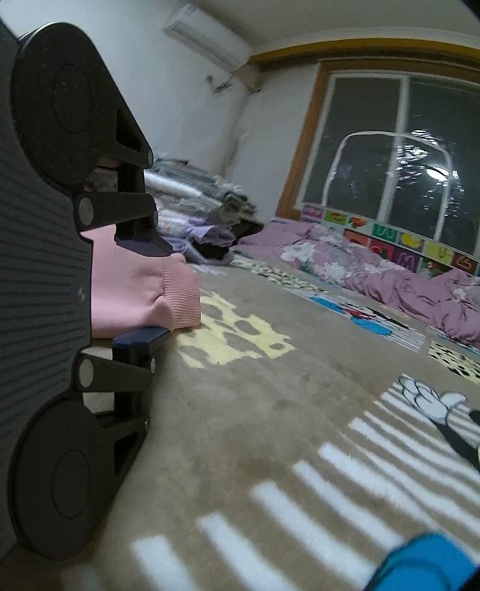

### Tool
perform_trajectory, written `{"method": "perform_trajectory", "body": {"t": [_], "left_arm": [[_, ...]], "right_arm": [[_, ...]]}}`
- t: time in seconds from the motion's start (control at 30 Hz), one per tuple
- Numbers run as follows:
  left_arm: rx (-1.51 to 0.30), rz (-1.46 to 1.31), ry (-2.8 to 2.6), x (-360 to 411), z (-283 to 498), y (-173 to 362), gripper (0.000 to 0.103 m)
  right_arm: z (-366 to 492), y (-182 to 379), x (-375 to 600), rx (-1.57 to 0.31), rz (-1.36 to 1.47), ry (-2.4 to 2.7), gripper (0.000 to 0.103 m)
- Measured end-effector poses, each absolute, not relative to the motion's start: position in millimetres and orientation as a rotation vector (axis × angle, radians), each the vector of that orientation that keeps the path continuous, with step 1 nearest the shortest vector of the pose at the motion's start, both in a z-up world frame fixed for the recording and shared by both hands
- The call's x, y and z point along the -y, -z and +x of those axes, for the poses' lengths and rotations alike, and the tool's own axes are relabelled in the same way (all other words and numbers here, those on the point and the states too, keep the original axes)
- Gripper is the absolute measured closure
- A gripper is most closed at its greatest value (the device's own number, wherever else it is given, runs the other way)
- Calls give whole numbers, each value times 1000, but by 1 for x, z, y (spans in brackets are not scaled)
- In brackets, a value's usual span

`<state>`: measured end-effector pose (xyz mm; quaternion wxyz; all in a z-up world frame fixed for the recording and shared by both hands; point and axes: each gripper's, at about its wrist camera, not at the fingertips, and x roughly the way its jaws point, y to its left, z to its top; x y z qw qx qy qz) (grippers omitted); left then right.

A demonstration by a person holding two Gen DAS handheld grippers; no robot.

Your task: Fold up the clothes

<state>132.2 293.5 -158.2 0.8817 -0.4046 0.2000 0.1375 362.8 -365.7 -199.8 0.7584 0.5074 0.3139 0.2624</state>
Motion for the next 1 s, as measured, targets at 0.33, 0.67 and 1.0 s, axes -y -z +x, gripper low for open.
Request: {"method": "perform_trajectory", "body": {"t": [0.33,0.67,1.0], "left_arm": [[-389,-849,-273,-295,130,163,80],[-375,-871,-255,-299,128,166,80],[-364,-890,-239,-301,127,167,80]], "right_arm": [[367,197,354,-702,1000,-532,80],[339,187,373,-572,1040,-461,98],[268,189,435,-486,1114,-253,100]]}}
